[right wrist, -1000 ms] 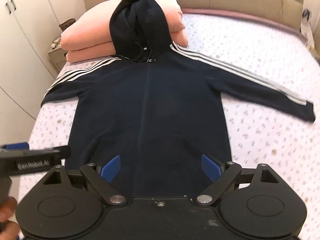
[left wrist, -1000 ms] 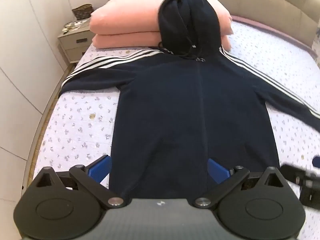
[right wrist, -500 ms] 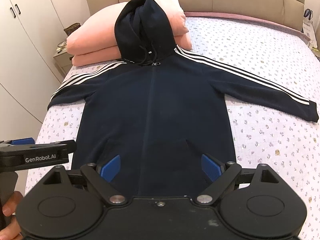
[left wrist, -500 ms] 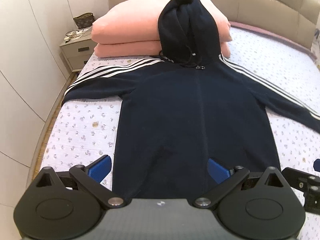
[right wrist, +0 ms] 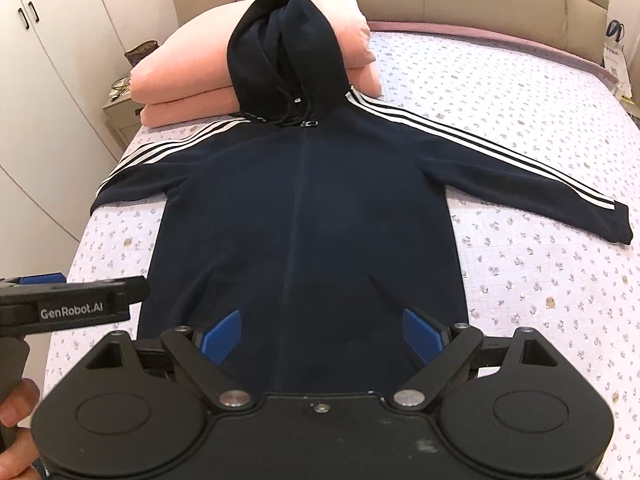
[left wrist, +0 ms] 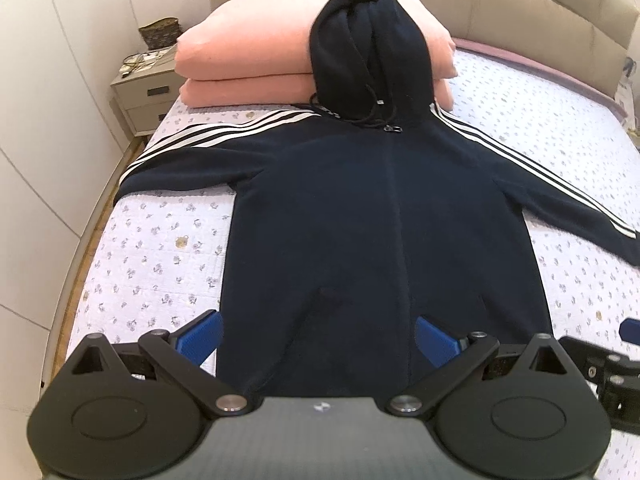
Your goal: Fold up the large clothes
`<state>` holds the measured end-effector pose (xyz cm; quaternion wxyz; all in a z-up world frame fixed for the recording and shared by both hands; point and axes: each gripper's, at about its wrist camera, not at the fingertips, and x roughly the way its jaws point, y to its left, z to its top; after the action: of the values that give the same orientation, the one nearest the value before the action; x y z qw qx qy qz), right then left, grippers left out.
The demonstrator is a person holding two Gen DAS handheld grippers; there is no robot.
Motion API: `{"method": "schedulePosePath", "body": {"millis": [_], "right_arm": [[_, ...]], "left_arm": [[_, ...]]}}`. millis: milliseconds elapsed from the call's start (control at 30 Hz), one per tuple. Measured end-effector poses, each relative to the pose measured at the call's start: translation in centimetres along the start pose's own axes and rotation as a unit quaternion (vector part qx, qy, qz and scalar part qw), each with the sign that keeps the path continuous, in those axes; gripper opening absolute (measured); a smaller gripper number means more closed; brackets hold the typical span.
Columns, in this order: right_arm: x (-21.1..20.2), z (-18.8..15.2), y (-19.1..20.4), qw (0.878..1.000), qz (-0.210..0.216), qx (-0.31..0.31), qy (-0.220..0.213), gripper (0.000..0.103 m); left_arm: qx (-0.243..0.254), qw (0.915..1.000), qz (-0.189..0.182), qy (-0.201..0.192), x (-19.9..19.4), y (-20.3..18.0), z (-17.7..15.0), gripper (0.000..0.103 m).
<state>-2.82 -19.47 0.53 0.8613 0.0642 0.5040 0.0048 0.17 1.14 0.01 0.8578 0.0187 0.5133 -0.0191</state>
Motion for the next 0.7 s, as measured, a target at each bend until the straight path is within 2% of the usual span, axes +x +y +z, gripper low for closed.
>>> {"method": "schedulePosePath", "body": {"millis": [500,700], "right_arm": [[-0.25,-0.26,0.39,1.0,-0.004,0.0,-0.005,0.103],[-0.25,-0.36,0.17,1.0,0.008,0.002,-0.002,0.103]], "left_arm": [[-0.012,0.9999,0.004,0.011,0.39,0.27,0.08,0.103],[-0.018,0.9996,0.008,0.02,0.61,0.41,0.31,0.103]]}}
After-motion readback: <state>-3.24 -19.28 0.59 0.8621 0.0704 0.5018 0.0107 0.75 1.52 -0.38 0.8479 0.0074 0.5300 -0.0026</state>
